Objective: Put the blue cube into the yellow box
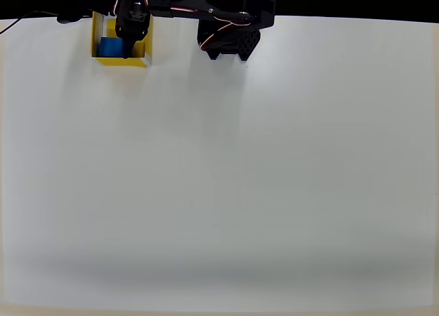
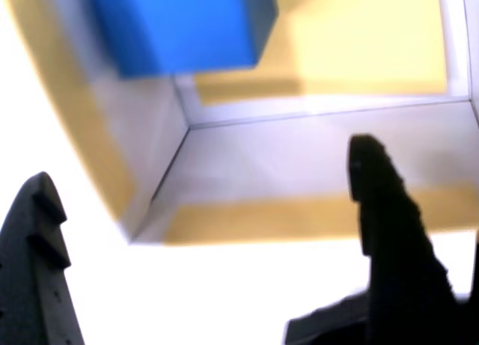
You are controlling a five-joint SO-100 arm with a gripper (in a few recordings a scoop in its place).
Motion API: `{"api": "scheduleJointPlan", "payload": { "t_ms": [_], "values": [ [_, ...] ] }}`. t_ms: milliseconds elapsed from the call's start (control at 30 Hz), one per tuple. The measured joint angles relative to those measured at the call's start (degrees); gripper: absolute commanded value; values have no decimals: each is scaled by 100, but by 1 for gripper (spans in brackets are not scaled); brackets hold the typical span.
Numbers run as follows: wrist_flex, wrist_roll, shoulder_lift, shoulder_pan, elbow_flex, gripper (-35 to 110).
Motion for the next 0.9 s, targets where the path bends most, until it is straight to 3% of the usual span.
{"api": "scheduleJointPlan", "payload": {
  "t_ms": [400, 733, 900],
  "values": [
    [659, -369, 1204, -1204, -844, 3],
    [756, 44, 1898, -4491, -782, 0],
    [422, -26, 2540, -6302, 352, 0]
  ]
}}
